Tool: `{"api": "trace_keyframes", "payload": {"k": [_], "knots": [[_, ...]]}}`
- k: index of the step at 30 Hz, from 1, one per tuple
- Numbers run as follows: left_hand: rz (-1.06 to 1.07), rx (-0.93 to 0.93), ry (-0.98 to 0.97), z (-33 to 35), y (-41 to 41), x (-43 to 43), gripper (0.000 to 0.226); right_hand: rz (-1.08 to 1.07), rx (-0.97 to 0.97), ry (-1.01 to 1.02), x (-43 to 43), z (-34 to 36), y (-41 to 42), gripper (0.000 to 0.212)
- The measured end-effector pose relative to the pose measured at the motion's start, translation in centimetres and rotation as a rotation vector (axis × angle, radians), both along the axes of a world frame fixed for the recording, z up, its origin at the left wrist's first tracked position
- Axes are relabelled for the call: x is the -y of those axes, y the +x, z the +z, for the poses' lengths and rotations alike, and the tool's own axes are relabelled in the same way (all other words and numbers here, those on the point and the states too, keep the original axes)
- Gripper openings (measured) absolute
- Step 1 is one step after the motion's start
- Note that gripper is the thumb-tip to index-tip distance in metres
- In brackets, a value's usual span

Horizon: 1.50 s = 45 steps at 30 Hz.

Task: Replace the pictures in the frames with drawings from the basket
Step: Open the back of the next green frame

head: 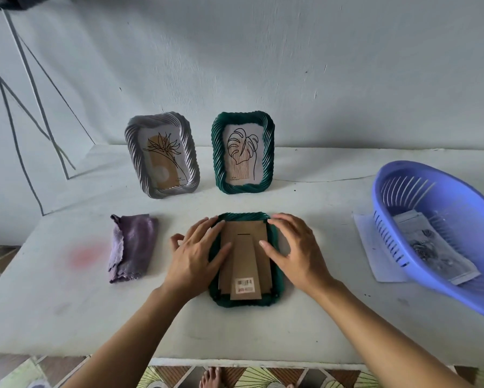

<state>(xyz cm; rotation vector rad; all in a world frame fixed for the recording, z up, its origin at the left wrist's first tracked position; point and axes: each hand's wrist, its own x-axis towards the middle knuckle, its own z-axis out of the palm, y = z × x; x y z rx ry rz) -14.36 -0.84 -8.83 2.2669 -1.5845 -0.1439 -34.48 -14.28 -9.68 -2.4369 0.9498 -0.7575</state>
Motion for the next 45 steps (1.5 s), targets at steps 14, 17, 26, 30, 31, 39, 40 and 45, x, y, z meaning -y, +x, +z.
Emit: {"api": "trace_keyframes", "payload": {"k": [14,17,26,30,31,39,40,45], "knots": [[0.027,0.108,0.003,-0.9,-0.2,0.0,0.056,-0.038,-0.106,-0.129,0.4,-1.3,0.7,0.050],[0.021,0.117,0.010,-0.9,-0.2,0.1,0.056,-0.046,-0.102,-0.127,0.6,-1.5,0.8,0.048],[0.019,0.161,0.072,-0.7,-0.1,0.3,0.059,-0.053,-0.126,-0.153,0.7,-1.5,1.2,0.047],[0.007,0.175,0.121,-0.6,0.0,0.5,0.063,-0.048,-0.148,-0.169,0.6,-1.4,1.1,0.046],[0.002,0.175,0.126,-0.6,0.0,0.5,0.063,-0.049,-0.158,-0.170,0.6,-1.4,1.1,0.047],[-0.020,0.176,0.153,-0.6,0.1,0.4,0.064,-0.050,-0.280,-0.217,0.2,-0.8,1.3,0.052],[-0.019,0.173,0.148,-0.6,0.1,0.4,0.064,-0.048,-0.301,-0.225,0.2,-0.7,1.4,0.053],[-0.016,0.147,0.122,-0.7,0.1,0.4,0.064,-0.030,-0.410,-0.242,0.4,0.1,1.8,0.062]]}}
